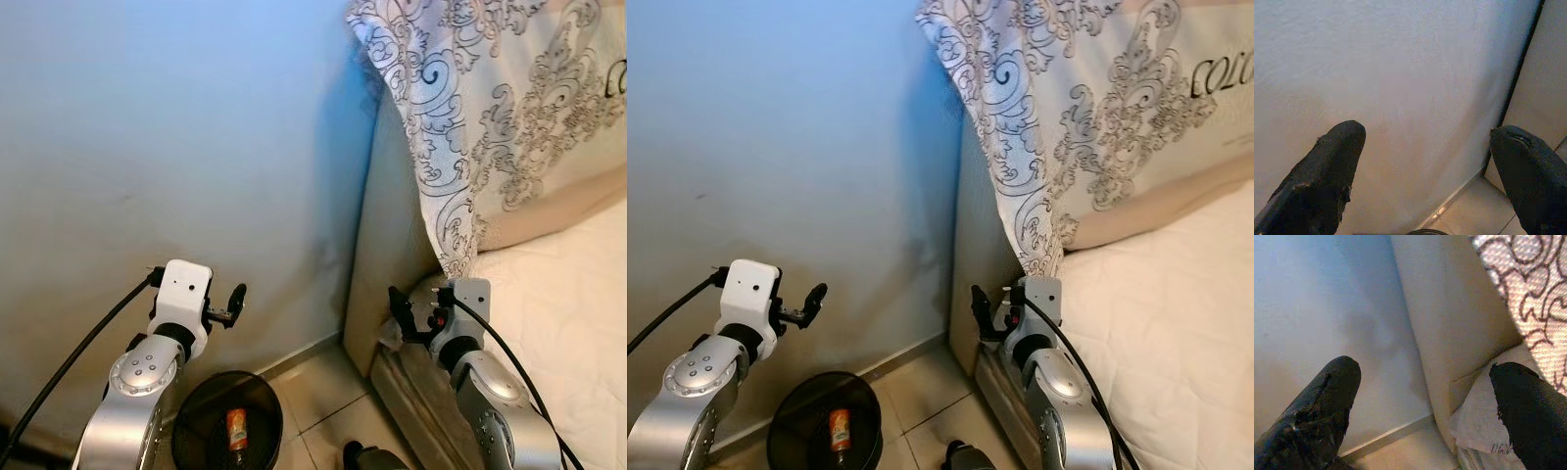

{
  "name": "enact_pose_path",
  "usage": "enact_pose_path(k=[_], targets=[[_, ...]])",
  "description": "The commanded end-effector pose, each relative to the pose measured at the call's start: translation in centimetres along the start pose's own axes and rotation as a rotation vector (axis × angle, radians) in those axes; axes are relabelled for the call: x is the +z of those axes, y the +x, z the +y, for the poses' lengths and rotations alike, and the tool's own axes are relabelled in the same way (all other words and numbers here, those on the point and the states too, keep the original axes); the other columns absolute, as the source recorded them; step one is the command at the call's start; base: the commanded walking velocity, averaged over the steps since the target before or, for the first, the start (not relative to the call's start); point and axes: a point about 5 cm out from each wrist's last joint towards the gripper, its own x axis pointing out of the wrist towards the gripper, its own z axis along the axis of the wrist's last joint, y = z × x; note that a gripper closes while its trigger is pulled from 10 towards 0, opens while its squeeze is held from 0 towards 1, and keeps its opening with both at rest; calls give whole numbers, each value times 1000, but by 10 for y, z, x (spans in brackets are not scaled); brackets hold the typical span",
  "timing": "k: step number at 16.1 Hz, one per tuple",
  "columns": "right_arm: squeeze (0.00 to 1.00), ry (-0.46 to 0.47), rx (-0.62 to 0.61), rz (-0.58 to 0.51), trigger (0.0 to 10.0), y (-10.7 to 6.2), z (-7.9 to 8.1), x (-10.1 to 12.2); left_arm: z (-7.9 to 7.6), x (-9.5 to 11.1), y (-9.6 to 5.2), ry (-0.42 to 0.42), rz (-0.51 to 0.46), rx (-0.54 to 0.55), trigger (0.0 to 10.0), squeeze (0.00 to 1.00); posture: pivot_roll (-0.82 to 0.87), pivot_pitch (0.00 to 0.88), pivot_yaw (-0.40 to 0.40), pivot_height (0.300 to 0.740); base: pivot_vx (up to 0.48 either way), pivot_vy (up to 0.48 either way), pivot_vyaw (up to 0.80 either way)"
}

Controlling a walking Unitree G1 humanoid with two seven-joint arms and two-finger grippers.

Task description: Clean up the room

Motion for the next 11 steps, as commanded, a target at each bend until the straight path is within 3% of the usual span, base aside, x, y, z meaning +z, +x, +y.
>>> enact_pose_path(k=[1,11], targets=[[1000,-13,2,-13,10000,1,2,6,1,4,0,5,-8,-1,10000,0,-34,0,41,740,0,0,-800],[1000,-42,5,-16,10000,6,3,10,-2,7,5,17,-20,-7,10000,0,-39,0,39,740,0,0,-800]])
